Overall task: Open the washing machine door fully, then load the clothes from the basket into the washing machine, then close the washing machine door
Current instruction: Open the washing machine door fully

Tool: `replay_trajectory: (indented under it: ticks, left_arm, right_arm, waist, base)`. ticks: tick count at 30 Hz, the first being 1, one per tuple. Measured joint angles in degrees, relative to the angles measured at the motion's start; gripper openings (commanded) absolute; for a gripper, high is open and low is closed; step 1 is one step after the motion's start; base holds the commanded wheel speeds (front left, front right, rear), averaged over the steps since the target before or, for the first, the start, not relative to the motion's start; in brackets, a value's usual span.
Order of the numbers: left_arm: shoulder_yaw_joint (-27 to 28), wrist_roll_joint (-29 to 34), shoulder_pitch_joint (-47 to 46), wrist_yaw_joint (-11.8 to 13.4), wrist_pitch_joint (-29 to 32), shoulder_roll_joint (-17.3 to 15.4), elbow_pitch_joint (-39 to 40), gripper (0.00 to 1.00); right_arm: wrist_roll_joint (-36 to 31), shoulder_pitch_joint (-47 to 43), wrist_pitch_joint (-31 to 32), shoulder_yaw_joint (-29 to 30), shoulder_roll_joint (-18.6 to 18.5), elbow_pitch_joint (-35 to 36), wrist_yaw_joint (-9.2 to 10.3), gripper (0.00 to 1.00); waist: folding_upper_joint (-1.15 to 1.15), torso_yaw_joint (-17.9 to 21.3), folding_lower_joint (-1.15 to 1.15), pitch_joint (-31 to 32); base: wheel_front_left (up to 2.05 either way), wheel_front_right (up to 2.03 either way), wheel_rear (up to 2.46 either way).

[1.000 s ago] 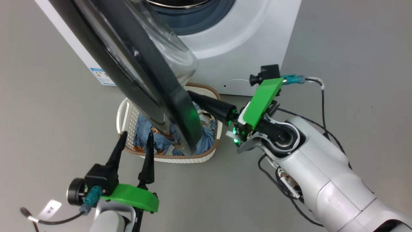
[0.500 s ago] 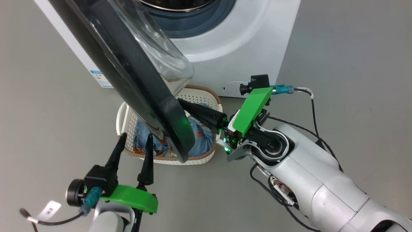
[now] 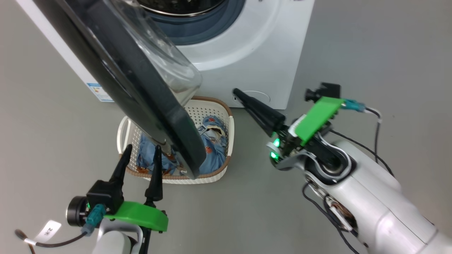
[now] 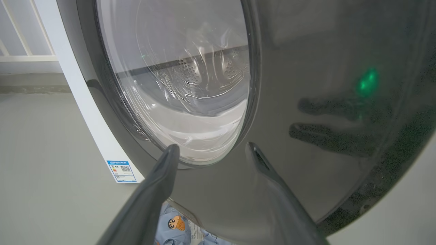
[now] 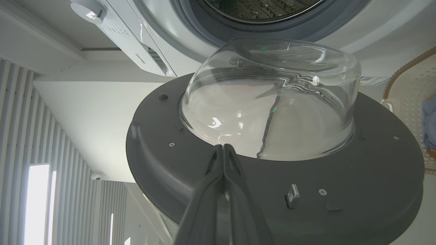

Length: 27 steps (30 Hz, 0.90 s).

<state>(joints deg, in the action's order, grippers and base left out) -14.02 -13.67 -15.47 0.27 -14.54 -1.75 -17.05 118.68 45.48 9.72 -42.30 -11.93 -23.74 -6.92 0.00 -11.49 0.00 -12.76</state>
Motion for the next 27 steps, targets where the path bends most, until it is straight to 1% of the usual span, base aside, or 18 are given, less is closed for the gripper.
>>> replay_trajectory:
  ticks: [3, 9, 11, 12, 13, 19, 24, 27]
  left_arm:
    - [0.6, 0.2, 0.0, 0.0, 0.0, 0.0, 0.0, 1.00]
    - [1.5, 1.0, 0.2, 0.0, 0.0, 0.0, 0.0, 1.00]
    - [1.8, 1.0, 0.4, 0.0, 0.0, 0.0, 0.0, 1.00]
    - [2.0, 1.0, 0.6, -0.1, 0.0, 0.0, 0.0, 1.00]
    - [2.1, 1.0, 1.0, -0.1, 0.0, 0.0, -0.1, 1.00]
    - [2.7, 1.6, 2.3, -0.5, 0.0, 0.0, -0.5, 1.00]
    - [3.4, 1.6, 2.6, -0.5, 0.0, 0.0, -0.8, 1.00]
    - [3.6, 2.0, 3.4, -0.6, 0.0, 0.0, -1.1, 1.00]
  right_arm:
    - [-0.4, -2.9, -2.5, 0.8, -2.1, 3.1, 0.00, 0.00]
    - [-4.4, -9.6, -8.7, 2.5, -5.4, 9.2, 0.00, 0.00]
    - [-5.8, -11.8, -10.8, 2.9, -6.2, 10.9, 0.00, 0.43]
    - [-6.2, -13.1, -12.1, 3.5, -6.4, 11.7, 0.00, 0.79]
    - [-6.9, -14.3, -13.2, 3.9, -6.6, 12.4, 0.00, 1.00]
    - [-10.2, -21.0, -19.1, 5.4, -7.2, 15.0, 0.00, 1.00]
    - [-13.9, -24.8, -22.6, 6.9, -7.2, 15.0, 0.00, 1.00]
    - [-18.7, -26.5, -23.7, 8.4, -7.3, 13.1, 0.00, 1.00]
  waist:
    - [0.00, 0.7, 0.00, 0.0]
    - [0.00, 1.9, 0.00, 0.7]
    - [0.00, 2.2, 0.00, 1.0]
    - [0.00, 2.4, 0.00, 1.2]
    - [0.00, 2.5, 0.00, 1.4]
    - [0.00, 3.4, 0.00, 2.8]
    - [0.00, 4.2, 0.00, 3.8]
    - [0.00, 4.6, 0.00, 4.5]
  base:
    - [0.00, 0.00, 0.00]
    - [0.00, 0.00, 0.00]
    - [0.00, 0.00, 0.00]
    - [0.00, 0.00, 0.00]
    - [0.00, 0.00, 0.00]
    - [0.00, 0.00, 0.00]
    - [0.00, 0.00, 0.00]
    - [0.00, 0.00, 0.00]
